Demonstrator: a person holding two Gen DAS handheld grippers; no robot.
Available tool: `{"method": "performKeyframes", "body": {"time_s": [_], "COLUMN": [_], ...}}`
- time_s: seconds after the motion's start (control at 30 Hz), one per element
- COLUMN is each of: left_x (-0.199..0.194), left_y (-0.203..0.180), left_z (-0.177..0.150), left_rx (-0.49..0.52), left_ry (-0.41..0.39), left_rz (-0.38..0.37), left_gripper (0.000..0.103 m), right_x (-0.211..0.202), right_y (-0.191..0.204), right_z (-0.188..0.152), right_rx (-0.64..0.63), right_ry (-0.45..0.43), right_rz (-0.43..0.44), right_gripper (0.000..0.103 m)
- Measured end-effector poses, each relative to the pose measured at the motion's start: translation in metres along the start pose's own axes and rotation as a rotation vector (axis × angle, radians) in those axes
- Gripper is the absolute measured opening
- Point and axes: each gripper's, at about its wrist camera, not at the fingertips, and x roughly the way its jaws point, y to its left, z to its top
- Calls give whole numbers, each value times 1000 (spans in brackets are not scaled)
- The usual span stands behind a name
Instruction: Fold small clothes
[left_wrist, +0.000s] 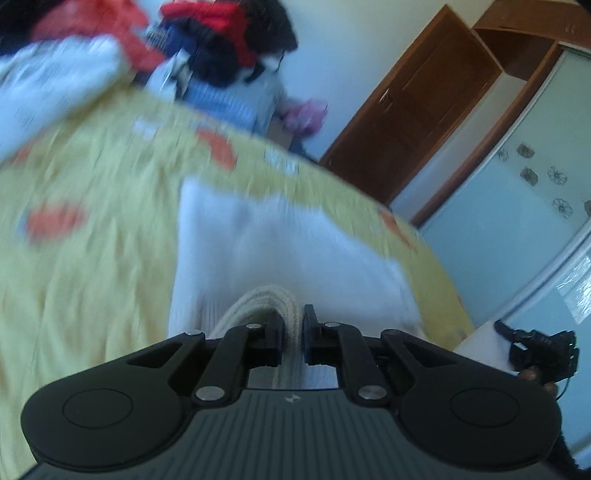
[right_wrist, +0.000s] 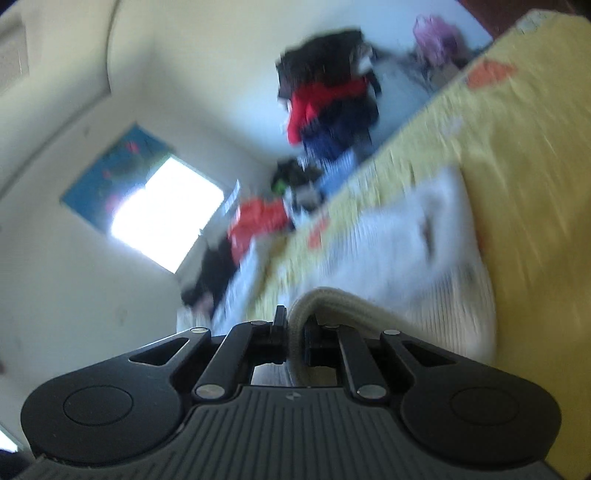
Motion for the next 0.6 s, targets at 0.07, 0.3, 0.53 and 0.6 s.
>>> {"method": "performKeyframes", "body": {"time_s": [0.07,0.3,0.53,0.6], "left_x": [30,150,164,144], "left_y": [6,53,77,74], "left_z": [32,104,117,114], "left_rx": [-13,-87,-261,-260], "left_ry": [-26,-60,-61,-121], "left_rz": [10,231,47,30], "left_gripper": [10,10,40,67], "right_x": [25,134,163,152], "right_y": [-15,-103,-111,-97], "right_z": [32,112,110,108], "right_rx": [34,207,153,90], "right_ry": [-43,-73,-74,-88], "right_rz": [-7,-210,-257,-265], "right_gripper": [13,14,57,57]}}
